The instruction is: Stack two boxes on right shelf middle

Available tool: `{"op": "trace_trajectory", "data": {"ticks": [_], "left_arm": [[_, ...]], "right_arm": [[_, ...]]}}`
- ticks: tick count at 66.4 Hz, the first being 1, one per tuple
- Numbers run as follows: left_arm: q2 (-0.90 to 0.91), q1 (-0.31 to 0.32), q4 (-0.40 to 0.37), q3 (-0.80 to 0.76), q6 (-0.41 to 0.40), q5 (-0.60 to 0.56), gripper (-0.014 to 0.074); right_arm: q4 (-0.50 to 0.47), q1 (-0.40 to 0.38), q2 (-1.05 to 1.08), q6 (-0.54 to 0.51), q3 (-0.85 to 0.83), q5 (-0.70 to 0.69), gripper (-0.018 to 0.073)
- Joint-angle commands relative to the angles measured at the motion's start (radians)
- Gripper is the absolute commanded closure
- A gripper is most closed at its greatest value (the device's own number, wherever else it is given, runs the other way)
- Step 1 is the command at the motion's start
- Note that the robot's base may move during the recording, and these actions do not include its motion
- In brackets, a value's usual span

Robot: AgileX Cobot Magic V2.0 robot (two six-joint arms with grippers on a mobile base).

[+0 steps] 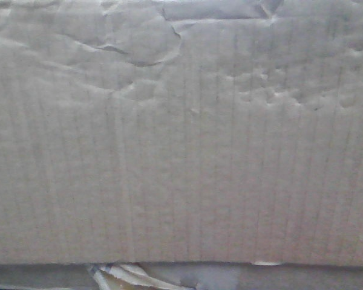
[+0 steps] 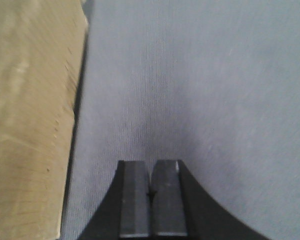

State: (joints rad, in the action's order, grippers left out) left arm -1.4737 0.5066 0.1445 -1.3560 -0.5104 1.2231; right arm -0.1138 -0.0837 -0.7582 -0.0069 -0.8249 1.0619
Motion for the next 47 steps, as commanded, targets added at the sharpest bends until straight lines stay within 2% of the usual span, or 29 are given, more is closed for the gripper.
{"op": "trace_trajectory", "data": {"ticks": [1, 9, 17, 24, 29, 32, 47], "left_arm": [[0.008, -0.003, 0.003, -0.001, 0.005, -0.002, 0.0225], [0.008, -0.003, 0.003, -0.001, 0.005, -0.002, 0.0225], [0.008, -0.003, 0.003, -0.001, 0.005, -0.002, 0.0225], [0.008, -0.003, 0.003, -0.001, 0.005, -0.002, 0.0225], [0.008, -0.003, 0.003, -0.001, 0.005, -0.002, 0.0225], [0.008, -0.003, 0.003, -0.001, 0.005, -0.002, 0.0225], [0.008, -0.003, 0.003, -0.001, 0.005, -0.002, 0.0225]], "right_arm": [[-0.012, 0.003, -0.061, 0.007, -0.01, 0.026, 0.0721], [-0.012, 0.003, -0.148, 0.102, -0.05, 0.067, 0.0721], [-0.004, 0.005, -0.222, 0.152, -0.146, 0.095, 0.0714], [0.102, 0.027, -0.266, 0.264, -0.25, 0.109, 0.0697], [0.196, 0.067, -0.299, 0.34, -0.319, 0.144, 0.0697], [0.22, 0.095, -0.317, 0.359, -0.357, 0.159, 0.0697], [0.225, 0.252, -0.396, 0.395, -0.507, 0.159, 0.0698]]}}
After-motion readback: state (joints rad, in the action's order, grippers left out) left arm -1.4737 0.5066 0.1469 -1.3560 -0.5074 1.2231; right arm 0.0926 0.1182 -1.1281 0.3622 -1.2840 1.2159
